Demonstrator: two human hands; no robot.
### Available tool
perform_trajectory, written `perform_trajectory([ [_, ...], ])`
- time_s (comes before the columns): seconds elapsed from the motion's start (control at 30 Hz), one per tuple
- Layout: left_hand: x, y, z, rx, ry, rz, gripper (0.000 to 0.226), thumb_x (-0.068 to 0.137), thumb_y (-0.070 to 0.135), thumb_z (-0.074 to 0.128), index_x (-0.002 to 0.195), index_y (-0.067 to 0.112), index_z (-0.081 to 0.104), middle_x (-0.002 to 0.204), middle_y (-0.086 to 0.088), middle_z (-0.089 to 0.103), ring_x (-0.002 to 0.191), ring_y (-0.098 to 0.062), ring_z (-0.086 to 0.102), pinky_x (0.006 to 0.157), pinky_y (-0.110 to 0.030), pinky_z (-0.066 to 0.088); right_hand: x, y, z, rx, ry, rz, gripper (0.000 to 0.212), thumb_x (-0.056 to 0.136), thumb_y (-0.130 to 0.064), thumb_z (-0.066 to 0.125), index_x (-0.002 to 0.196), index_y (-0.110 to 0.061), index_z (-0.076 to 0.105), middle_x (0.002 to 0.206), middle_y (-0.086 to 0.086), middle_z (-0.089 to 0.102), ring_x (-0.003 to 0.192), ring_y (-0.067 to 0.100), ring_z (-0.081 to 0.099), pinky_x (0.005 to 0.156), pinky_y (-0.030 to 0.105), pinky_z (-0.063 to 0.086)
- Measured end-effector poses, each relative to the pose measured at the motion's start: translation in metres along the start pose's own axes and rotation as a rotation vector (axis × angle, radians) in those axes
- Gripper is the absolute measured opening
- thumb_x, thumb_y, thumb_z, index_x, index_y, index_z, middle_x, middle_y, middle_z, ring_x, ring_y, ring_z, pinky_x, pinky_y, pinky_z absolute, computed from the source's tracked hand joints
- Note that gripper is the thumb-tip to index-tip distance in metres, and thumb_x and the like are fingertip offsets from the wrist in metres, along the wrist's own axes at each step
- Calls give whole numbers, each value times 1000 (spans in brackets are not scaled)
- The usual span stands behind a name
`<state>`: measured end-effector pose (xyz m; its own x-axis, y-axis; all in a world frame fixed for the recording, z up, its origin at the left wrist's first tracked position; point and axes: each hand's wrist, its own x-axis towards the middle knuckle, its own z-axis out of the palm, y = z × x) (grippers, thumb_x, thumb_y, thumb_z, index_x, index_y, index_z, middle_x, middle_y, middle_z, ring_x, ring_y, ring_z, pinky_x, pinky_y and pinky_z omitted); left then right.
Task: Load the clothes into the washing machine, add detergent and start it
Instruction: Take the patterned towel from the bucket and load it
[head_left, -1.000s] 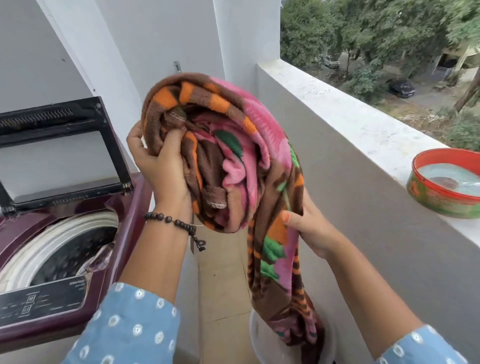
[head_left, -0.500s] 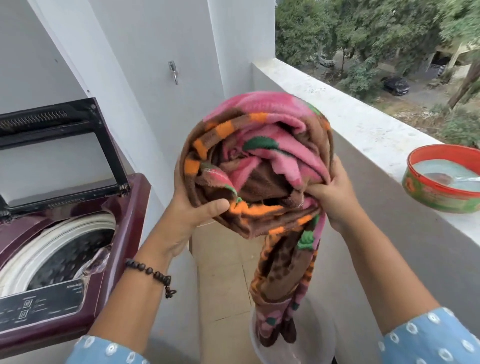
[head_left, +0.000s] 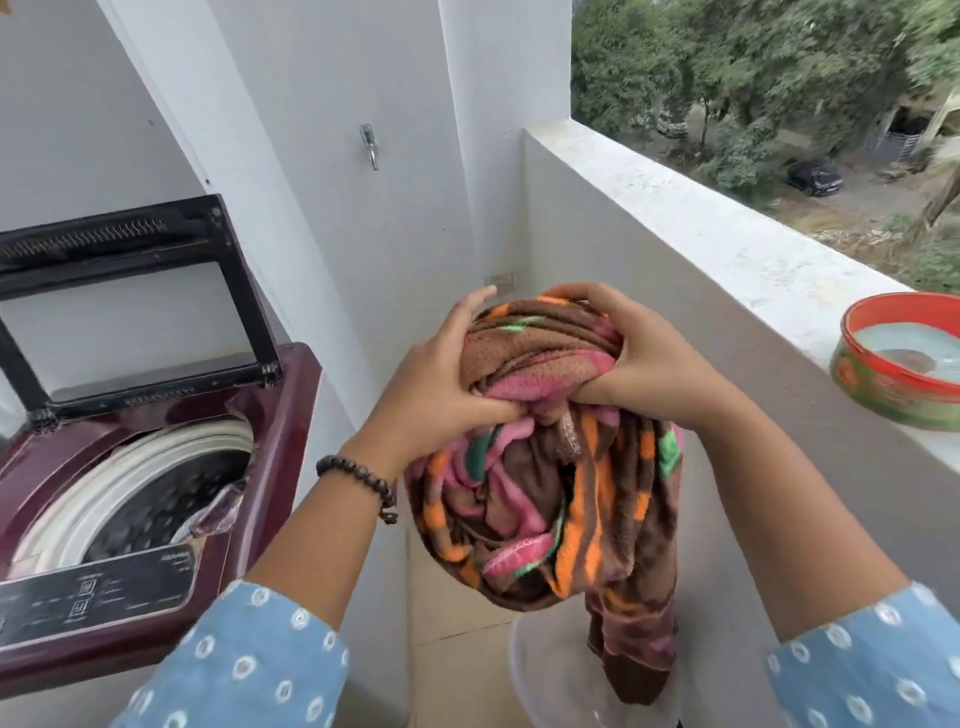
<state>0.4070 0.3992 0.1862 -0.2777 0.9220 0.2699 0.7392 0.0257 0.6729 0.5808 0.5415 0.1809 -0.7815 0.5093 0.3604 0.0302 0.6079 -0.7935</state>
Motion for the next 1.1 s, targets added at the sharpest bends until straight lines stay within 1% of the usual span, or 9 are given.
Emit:
perform_trajectory([
  [0.1, -3, 1, -1, -66, 159, 59, 75, 55, 34, 76, 128, 32, 58, 108, 16, 72, 103, 2, 65, 95, -27, 52, -8, 6, -5, 156, -94, 64, 86, 65, -21, 82, 140, -37, 43, 133, -15, 58, 121, 4, 57, 106, 38, 45],
  [0.27, 3, 6, -17, -229, 211, 148, 59, 62, 24, 76, 117, 39, 60, 108, 22, 71, 105, -1, 66, 96, -22, 49, -30, 44, -5, 537, -336, 173, 117, 63, -50, 87, 154, -33, 17, 156, -8, 37, 141, 13, 40, 112, 36, 37],
  [0.33, 7, 5, -25, -264, 280, 160, 60, 65, 15, 80, 118, 34, 59, 108, 21, 71, 106, -2, 66, 96, -20, 48, -38, 60, 1, 562, -376, 261, 114, 64, -43, 89, 153, -34, 18, 151, -9, 44, 136, 13, 46, 109, 33, 42],
  [0.4, 12, 3, -31, -315, 360, 146, 61, 68, 2, 78, 124, 19, 59, 114, 8, 70, 109, -10, 66, 98, -27, 50, -43, 71, 10, 457, -402, 387, 90, 70, -30, 86, 145, -35, 35, 135, -13, 60, 124, 8, 57, 103, 31, 49],
  [0.5, 16, 4, -35, -356, 484, 131, 60, 69, -2, 73, 125, 12, 58, 115, -1, 69, 107, -15, 67, 98, -33, 52, -42, 86, 21, 405, -198, 492, 41, 82, -10, 77, 119, -23, 65, 113, -3, 74, 106, 17, 69, 101, 44, 51],
  [0.57, 15, 1, -36, -382, 563, 116, 58, 70, -1, 73, 124, 13, 58, 113, -1, 69, 106, -15, 67, 98, -34, 53, -36, 82, 19, 490, 8, 469, 28, 85, -3, 71, 109, -18, 70, 104, 2, 76, 100, 23, 71, 96, 42, 54],
  [0.73, 7, -13, -39, -353, 692, 72, 58, 76, 3, 73, 130, 13, 55, 118, 1, 67, 109, -14, 66, 98, -37, 53, -18, 47, 0, 657, 317, 287, 26, 89, 4, 59, 100, -15, 72, 91, 1, 76, 86, 17, 72, 79, 29, 58],
  [0.97, -5, -22, -50, -157, 632, 110, 60, 76, 20, 83, 129, 26, 55, 114, 17, 66, 110, -10, 65, 97, -34, 53, -3, 21, -14, 498, 650, 135, 26, 91, 3, 58, 109, -9, 70, 99, 6, 71, 94, 15, 66, 88, 33, 53],
  [1.1, -4, -25, -48, -184, 726, 61, 58, 77, 17, 81, 129, 17, 55, 116, 5, 68, 109, -13, 66, 97, -38, 54, -9, 12, -6, 547, 585, 104, 29, 90, 0, 59, 117, -10, 68, 105, 4, 73, 104, 20, 67, 94, 38, 53],
])
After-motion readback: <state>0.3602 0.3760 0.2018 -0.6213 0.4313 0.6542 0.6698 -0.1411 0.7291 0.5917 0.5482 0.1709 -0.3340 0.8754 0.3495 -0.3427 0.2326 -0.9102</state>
